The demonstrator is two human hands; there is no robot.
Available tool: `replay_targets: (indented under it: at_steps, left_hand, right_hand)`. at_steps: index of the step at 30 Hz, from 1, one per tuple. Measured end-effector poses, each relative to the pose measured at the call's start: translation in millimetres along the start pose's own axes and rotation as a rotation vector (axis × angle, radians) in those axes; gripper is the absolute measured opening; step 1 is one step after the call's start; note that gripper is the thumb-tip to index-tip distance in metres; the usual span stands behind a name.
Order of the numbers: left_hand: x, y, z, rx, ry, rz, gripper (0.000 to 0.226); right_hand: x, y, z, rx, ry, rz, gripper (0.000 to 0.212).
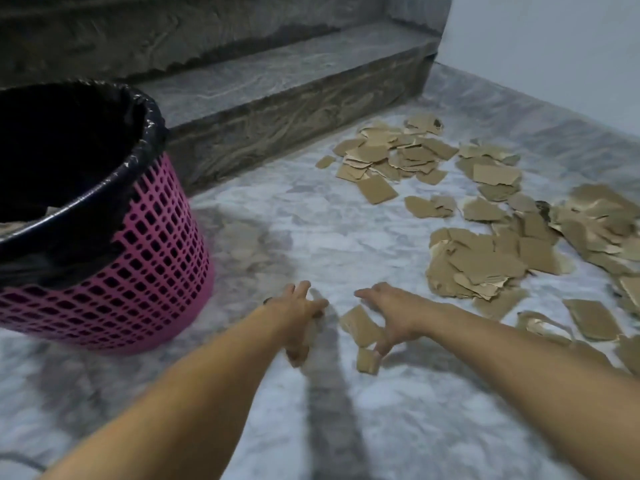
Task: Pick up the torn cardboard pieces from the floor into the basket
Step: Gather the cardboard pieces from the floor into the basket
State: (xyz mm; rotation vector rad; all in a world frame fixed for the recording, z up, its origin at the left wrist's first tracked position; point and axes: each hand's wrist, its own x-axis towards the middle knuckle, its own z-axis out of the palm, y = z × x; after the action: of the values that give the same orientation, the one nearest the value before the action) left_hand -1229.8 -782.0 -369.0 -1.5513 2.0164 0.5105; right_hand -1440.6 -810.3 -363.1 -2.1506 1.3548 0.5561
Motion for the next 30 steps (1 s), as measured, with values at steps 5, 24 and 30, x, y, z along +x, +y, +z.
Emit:
replay_targets:
  at_steps: [5,24,30]
  left_hand:
    - [7,3,24,-0.024,0.08,0.003,0.093]
    - [-10,-33,-87,-0.478,0.292,0.038,0.043]
    - [-83,-76,-208,-0.438,0.757,-0.039,0.025]
  right_hand:
    - [5,-4,30,-0.172,0.111,-0.049,0.115]
    - [16,-37,-88,0.486,0.322,-0.052,0.041]
    - [-5,-116,-218,0.69,0.604,-0.223,0.05]
